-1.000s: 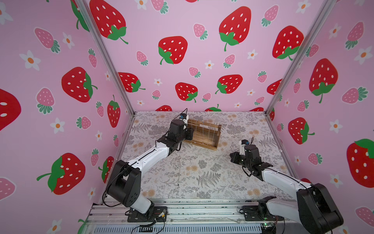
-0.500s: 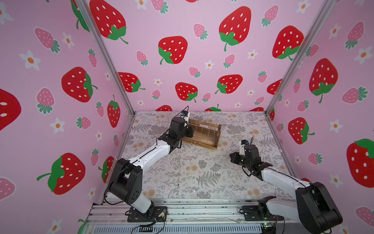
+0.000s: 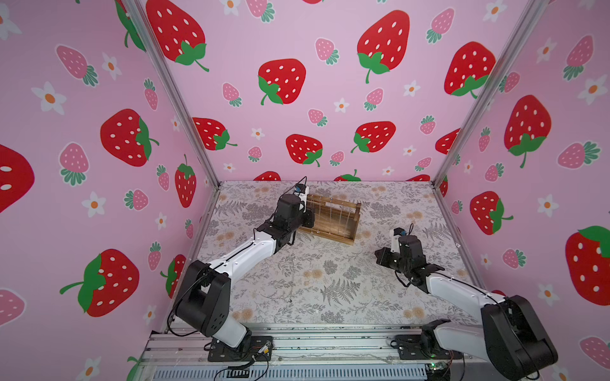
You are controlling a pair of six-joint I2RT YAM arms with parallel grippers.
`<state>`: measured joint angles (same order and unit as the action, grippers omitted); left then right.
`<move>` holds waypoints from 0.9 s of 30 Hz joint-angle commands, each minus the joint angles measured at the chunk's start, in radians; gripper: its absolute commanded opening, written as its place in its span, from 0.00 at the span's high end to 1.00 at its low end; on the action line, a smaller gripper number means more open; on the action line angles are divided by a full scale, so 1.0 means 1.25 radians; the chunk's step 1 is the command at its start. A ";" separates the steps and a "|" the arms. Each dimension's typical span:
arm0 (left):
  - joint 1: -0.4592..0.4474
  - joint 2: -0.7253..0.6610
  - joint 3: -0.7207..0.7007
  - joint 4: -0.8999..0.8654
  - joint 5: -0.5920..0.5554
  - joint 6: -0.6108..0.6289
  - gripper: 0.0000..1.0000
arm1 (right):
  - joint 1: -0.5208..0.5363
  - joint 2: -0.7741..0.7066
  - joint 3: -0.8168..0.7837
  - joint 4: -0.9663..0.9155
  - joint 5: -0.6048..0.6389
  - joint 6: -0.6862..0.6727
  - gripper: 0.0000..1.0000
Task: Take the necklace off the jewelry display stand
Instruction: Take off the necklace from the stand.
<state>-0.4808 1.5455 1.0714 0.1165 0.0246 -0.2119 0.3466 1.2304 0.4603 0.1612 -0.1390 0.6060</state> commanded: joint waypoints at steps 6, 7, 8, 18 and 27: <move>-0.001 -0.035 -0.067 0.037 0.006 -0.018 1.00 | -0.005 0.007 0.005 0.007 -0.010 0.002 0.94; 0.000 -0.037 -0.075 0.041 0.006 -0.020 1.00 | -0.005 0.008 0.006 0.007 -0.010 0.002 0.93; -0.001 -0.038 -0.083 0.044 0.005 -0.023 1.00 | -0.005 0.010 0.006 0.007 -0.010 0.002 0.94; 0.000 -0.038 -0.089 0.054 0.007 -0.022 0.76 | -0.005 0.010 0.006 0.007 -0.012 0.003 0.94; 0.034 -0.026 -0.030 0.043 0.036 -0.014 0.70 | -0.006 0.009 0.006 0.006 -0.019 0.003 0.93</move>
<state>-0.4538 1.5127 0.9760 0.1577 0.0483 -0.2356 0.3458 1.2358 0.4603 0.1612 -0.1516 0.6060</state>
